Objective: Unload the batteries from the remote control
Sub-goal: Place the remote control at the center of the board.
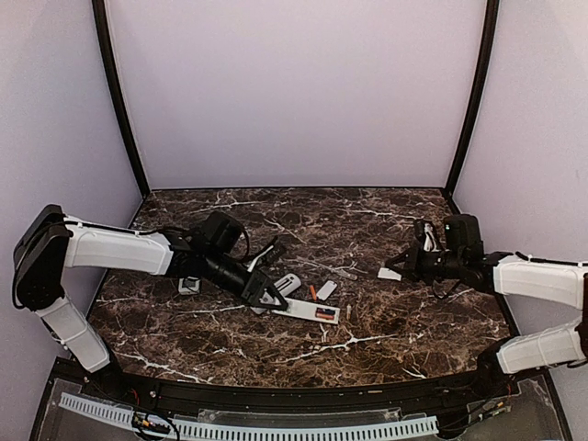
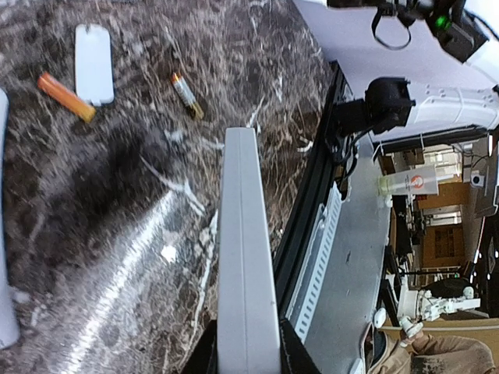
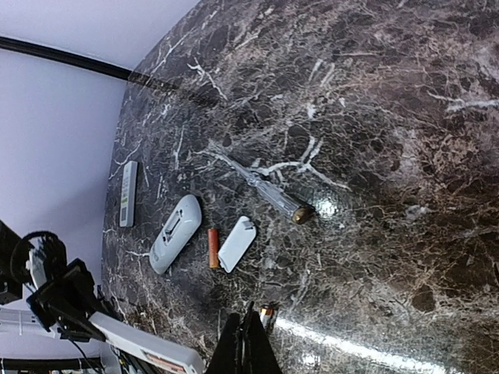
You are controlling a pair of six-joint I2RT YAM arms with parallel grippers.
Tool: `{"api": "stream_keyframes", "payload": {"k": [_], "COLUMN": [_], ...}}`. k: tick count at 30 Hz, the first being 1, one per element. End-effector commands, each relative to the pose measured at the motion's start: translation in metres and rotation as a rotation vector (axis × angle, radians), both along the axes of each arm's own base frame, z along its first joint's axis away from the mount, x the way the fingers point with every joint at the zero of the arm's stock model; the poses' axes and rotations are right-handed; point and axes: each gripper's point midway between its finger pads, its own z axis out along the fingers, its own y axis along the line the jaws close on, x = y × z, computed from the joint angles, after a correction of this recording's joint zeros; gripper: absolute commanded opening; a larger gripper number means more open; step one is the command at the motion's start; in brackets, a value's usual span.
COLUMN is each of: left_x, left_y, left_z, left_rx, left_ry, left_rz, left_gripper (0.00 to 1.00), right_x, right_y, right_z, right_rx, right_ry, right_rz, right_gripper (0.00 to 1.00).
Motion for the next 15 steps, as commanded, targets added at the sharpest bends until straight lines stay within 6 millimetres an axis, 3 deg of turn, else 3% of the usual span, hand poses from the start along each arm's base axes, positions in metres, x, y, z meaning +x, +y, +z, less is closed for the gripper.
{"api": "stream_keyframes", "payload": {"k": [1, 4, 12, 15], "left_x": [-0.030, -0.031, -0.035, -0.035], "left_y": [0.000, 0.000, 0.009, 0.011], "left_z": [-0.009, -0.017, -0.059, -0.070], "left_rx": [0.030, 0.033, 0.127, 0.156], "left_ry": [0.015, 0.028, 0.093, 0.106], "left_rz": [-0.023, 0.006, 0.041, 0.038], "left_gripper": [0.00, 0.00, 0.00, 0.01], "right_x": [0.006, 0.006, 0.004, 0.003], "right_y": [-0.006, -0.005, -0.009, -0.011], "right_z": [-0.019, -0.023, -0.045, -0.052], "right_rx": [-0.039, -0.038, -0.069, -0.085], "right_ry": [0.015, 0.011, 0.020, 0.027], "right_rz": [-0.014, -0.004, -0.012, -0.018], "right_gripper": [0.00, 0.00, 0.00, 0.05]}}
